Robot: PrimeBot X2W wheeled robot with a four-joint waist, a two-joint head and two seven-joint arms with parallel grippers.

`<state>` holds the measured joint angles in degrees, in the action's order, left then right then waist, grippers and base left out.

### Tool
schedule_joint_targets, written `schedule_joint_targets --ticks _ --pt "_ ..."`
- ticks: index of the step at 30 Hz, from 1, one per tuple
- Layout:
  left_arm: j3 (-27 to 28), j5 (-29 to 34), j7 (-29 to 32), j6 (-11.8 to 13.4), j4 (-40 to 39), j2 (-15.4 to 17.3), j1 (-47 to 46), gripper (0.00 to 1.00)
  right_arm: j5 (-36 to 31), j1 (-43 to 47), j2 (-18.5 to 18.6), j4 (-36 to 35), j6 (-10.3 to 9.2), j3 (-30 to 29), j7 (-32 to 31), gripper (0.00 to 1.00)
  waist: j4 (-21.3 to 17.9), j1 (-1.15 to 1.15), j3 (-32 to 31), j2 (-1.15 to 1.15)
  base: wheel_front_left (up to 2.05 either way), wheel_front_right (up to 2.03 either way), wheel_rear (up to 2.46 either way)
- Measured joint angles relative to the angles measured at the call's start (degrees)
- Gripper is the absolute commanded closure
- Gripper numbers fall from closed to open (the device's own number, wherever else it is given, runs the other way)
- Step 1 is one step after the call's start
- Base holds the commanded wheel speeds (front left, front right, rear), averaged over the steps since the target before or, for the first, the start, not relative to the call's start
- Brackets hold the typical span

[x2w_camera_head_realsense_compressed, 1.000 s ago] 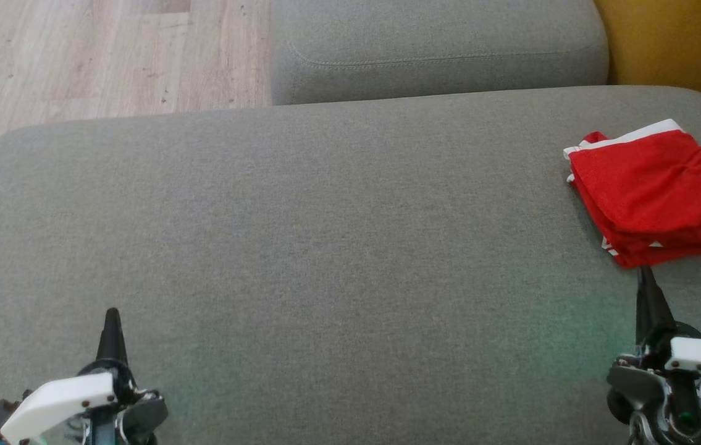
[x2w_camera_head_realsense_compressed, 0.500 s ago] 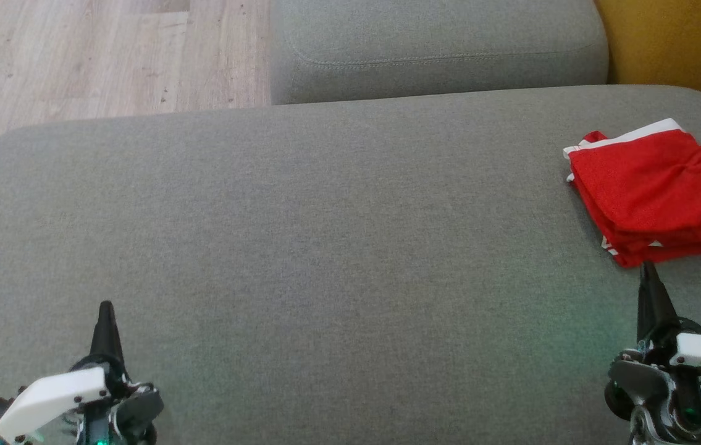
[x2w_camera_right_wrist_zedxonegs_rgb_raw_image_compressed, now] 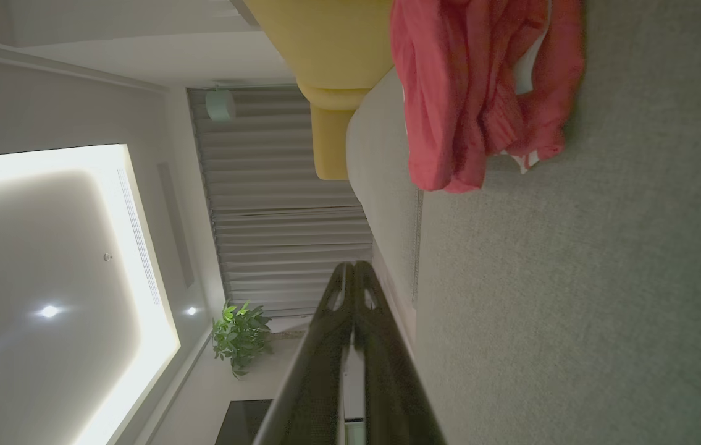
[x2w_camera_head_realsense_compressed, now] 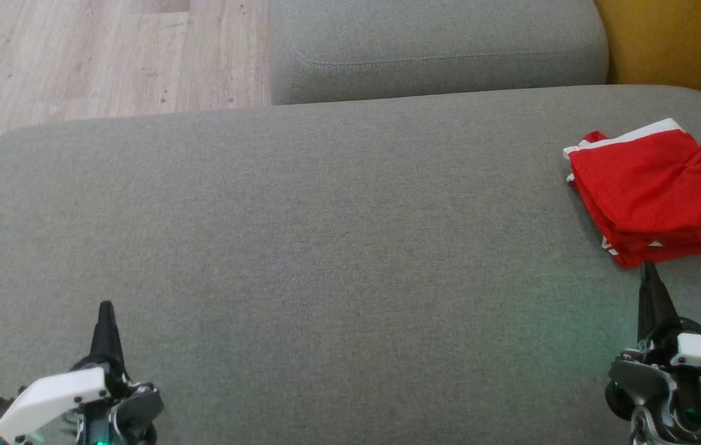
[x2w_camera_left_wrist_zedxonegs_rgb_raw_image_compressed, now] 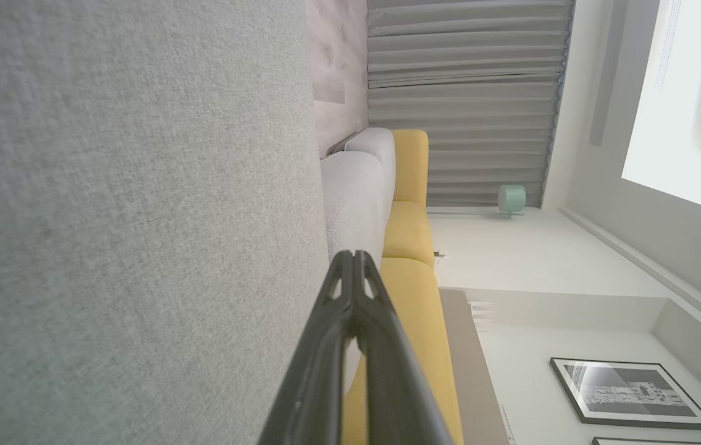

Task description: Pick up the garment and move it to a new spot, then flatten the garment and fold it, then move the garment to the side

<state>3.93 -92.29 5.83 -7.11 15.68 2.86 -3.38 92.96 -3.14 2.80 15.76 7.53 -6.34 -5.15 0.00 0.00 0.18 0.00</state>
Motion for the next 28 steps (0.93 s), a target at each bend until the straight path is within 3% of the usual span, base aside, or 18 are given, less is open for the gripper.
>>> schedule_joint_targets --ticks 28 --pt "0.08 0.0 0.18 0.0 0.0 -0.07 0.0 1.0 -0.01 0.0 -0.02 0.01 0.0 -0.43 -0.43 1.0 0.0 0.0 0.0 0.0 0.0 0.0 0.0"
